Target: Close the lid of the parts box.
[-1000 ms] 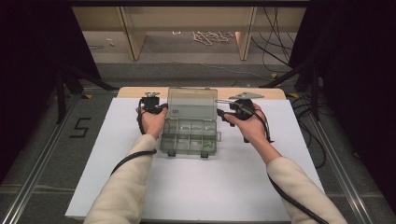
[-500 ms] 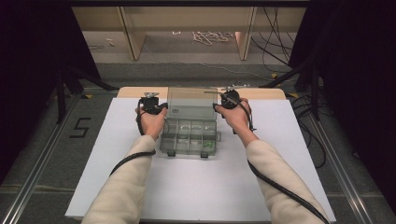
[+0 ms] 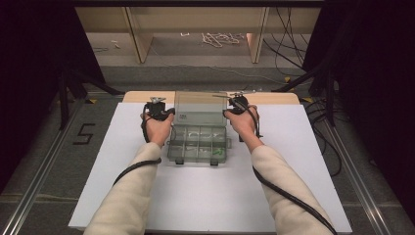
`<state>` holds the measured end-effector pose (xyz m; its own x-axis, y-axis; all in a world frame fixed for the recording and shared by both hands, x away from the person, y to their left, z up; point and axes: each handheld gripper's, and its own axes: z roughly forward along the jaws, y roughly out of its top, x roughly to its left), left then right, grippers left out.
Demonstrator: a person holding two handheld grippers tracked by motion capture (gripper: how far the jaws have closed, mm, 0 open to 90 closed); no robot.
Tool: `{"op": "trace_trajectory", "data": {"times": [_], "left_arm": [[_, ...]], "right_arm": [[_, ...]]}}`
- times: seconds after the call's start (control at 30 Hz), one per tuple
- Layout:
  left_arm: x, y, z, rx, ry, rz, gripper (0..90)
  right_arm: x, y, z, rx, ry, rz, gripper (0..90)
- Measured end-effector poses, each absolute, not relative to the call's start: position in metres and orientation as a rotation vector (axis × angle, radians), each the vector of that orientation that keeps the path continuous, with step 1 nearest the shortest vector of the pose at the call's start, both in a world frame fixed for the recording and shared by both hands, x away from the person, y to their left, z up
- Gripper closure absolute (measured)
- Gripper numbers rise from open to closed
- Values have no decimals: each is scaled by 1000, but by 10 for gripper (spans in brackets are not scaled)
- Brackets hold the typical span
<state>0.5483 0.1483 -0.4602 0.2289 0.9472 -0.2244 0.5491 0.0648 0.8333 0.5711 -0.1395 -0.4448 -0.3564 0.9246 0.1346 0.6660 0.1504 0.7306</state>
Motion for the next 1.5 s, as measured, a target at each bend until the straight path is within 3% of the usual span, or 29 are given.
{"op": "trace_trajectory", "data": {"times": [0.6, 1.0, 1.27, 1.5], "left_arm": [[549, 156, -467, 1644, 1378, 533, 874], [564, 159, -454, 1649, 1359, 532, 749], [575, 158, -441, 1643, 1361, 537, 773], [578, 154, -434, 1644, 1408, 520, 869]], "right_arm": [[565, -132, -443, 1673, 1975, 1047, 879], [560, -127, -441, 1678, 1936, 1068, 885], [556, -132, -441, 1591, 1943, 1095, 884], [555, -135, -442, 1596, 1939, 1106, 883]]}}
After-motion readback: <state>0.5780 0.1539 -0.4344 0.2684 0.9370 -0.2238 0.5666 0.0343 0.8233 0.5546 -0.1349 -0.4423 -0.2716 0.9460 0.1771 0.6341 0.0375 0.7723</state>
